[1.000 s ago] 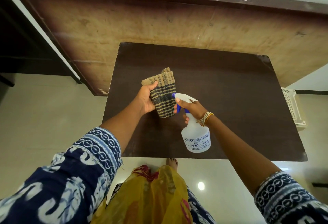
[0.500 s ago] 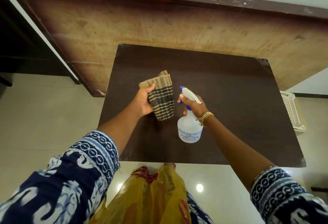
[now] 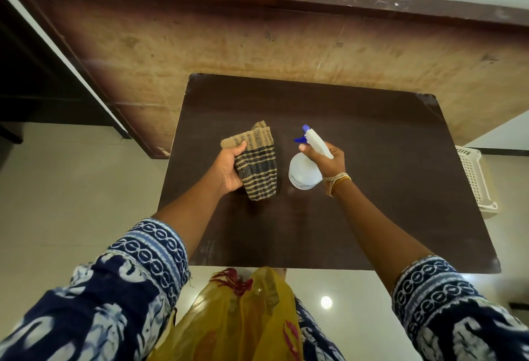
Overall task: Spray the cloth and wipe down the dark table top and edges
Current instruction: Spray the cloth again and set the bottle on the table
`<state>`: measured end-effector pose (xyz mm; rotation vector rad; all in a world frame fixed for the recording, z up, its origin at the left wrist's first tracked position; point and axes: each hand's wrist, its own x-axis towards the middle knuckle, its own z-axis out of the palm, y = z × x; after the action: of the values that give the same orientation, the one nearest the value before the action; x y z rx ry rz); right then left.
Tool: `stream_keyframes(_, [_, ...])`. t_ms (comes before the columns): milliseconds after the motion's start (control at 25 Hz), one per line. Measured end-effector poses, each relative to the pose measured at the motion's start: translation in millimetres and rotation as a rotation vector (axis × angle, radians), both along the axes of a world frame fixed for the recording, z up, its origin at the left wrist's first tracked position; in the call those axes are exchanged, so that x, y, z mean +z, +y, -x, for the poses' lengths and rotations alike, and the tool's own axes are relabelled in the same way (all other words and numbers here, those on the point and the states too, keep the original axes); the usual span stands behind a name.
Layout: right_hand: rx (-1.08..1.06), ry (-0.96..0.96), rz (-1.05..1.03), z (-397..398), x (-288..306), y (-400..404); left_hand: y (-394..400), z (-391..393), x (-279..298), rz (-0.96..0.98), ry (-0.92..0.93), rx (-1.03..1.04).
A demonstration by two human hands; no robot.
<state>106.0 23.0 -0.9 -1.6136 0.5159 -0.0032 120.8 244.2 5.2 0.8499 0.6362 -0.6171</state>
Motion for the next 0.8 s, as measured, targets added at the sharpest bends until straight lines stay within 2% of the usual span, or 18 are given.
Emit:
stream_keyframes(160, [0.003, 0.084, 0.078, 16.6, -9.9, -3.9, 2.2, 8.8, 2.4, 0.002, -0.002, -0.035])
stream_keyframes(280, [-0.25, 0.317, 0.161, 37.6, -13.7, 11.5, 5.0, 22.4, 4.7, 0.007, 0.009, -0.075])
stream_keyframes(360, [-0.335, 0.396, 0.032, 56.7, -15.9, 29.6, 6.7, 34.2, 6.5, 0.013, 0.014, -0.123])
stream_keyframes(440, [-0.187, 0.411, -0.298, 71.4, -14.5, 51.0, 10.0, 46.6, 7.7, 0.015, 0.014, -0.168])
stream_keyframes(520, [-0.005, 0.381, -0.505, 84.8, -5.3, 73.0, 14.0, 59.5, 8.0, 0.004, 0.025, -0.217])
stream_keyframes(680, [0.058, 0.306, -0.433, 112.3, 0.0, 97.6, 19.3, 91.6, 9.0, -0.192, -0.018, -0.391])
stream_keyframes(800, [0.089, 0.279, -0.485, 130.9, -3.0, 97.9, 26.4, 106.5, 10.7, -0.313, -0.094, -0.397])
